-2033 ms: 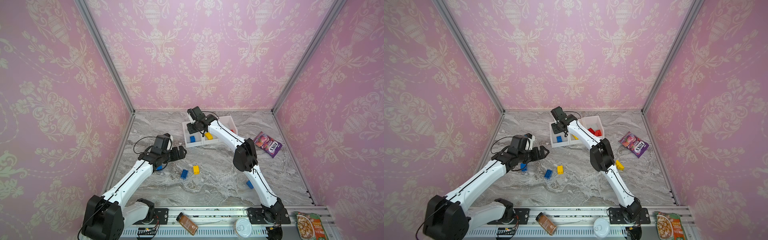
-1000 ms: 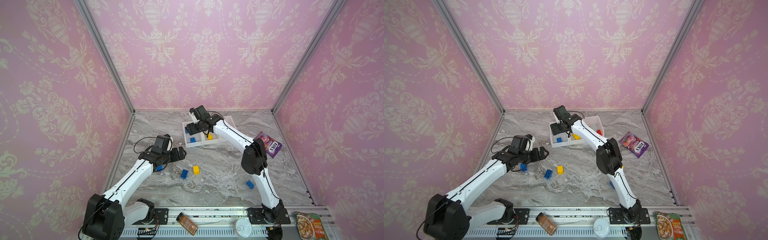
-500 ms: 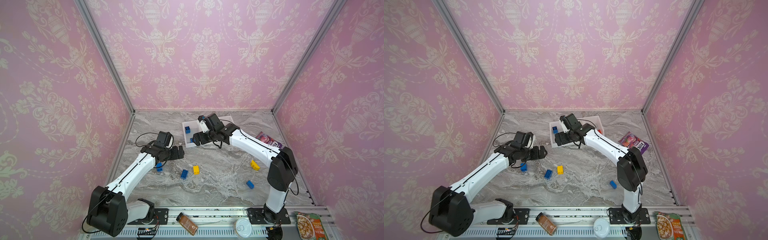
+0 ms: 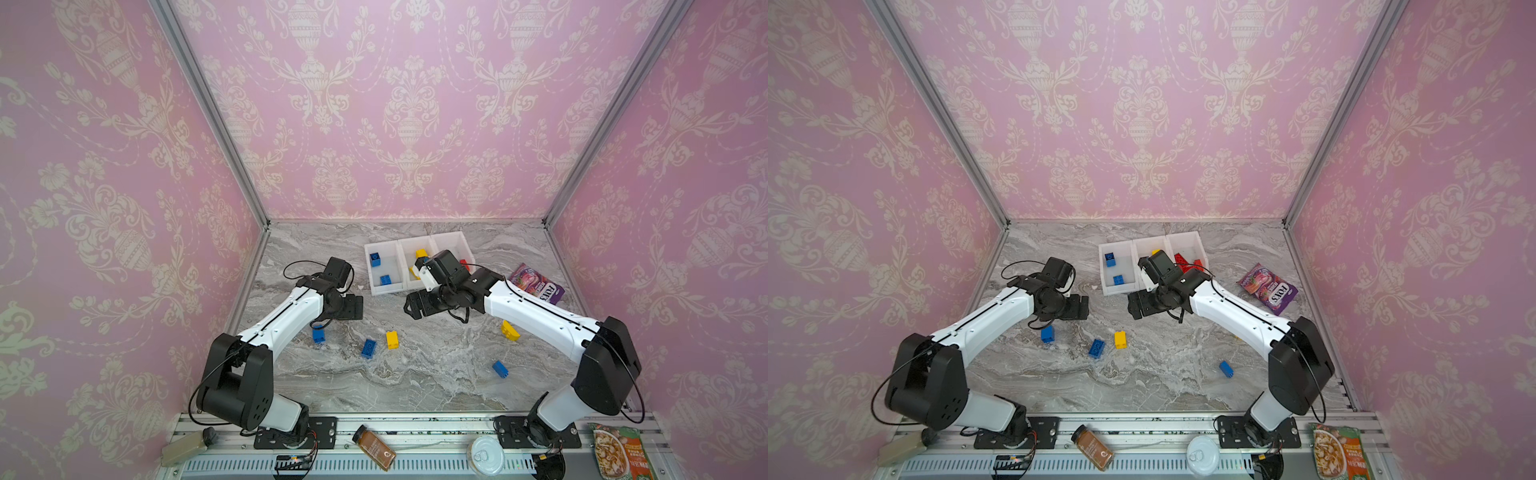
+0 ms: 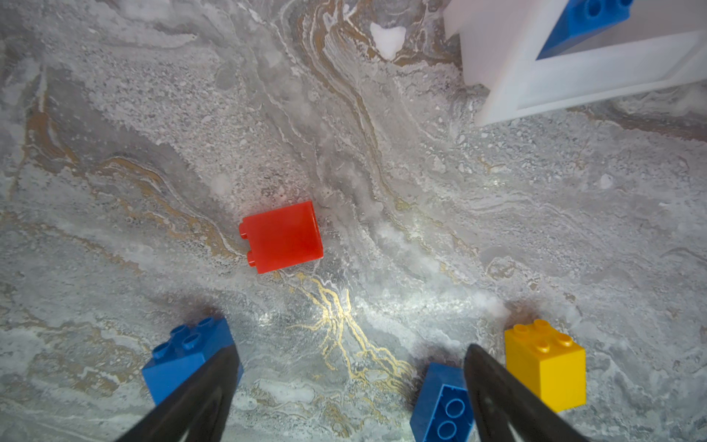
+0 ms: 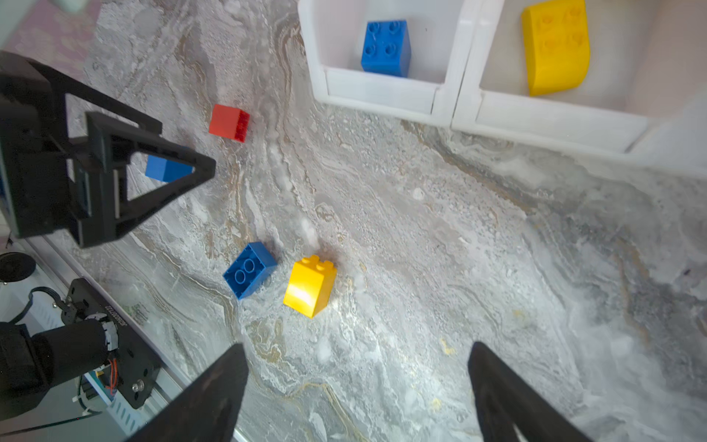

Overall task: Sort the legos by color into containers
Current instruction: 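Withdraw the right gripper from the bin while the left gripper lowers over a red brick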

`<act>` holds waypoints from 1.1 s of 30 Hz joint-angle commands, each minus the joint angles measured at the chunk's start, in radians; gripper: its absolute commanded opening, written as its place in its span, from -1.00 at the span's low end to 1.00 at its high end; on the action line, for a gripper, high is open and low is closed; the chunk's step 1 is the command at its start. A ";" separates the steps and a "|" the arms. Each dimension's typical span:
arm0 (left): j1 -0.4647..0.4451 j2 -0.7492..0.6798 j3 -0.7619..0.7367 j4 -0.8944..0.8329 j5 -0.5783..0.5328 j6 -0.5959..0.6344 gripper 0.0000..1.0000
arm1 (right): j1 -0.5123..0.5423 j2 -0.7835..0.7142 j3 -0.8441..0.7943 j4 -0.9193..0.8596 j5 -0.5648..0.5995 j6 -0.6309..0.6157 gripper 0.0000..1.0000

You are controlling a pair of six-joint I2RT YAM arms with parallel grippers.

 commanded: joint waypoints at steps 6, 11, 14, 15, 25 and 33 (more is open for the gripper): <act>0.011 0.062 0.071 -0.042 -0.079 0.035 0.87 | -0.001 -0.107 -0.150 -0.042 -0.003 0.057 0.83; 0.018 0.086 0.084 -0.053 -0.095 0.033 0.86 | -0.005 -0.158 -0.188 -0.051 -0.002 0.066 0.83; 0.023 0.098 0.083 -0.051 -0.106 0.024 0.86 | -0.011 -0.183 -0.216 -0.053 -0.001 0.074 0.84; 0.028 0.102 0.083 -0.052 -0.109 0.022 0.85 | -0.011 -0.191 -0.227 -0.052 -0.002 0.077 0.84; 0.047 0.151 0.076 -0.029 -0.102 -0.006 0.76 | -0.028 -0.246 -0.274 -0.048 0.001 0.091 0.85; 0.053 0.181 0.086 0.003 -0.142 -0.028 0.67 | -0.030 -0.254 -0.293 -0.023 -0.008 0.101 0.86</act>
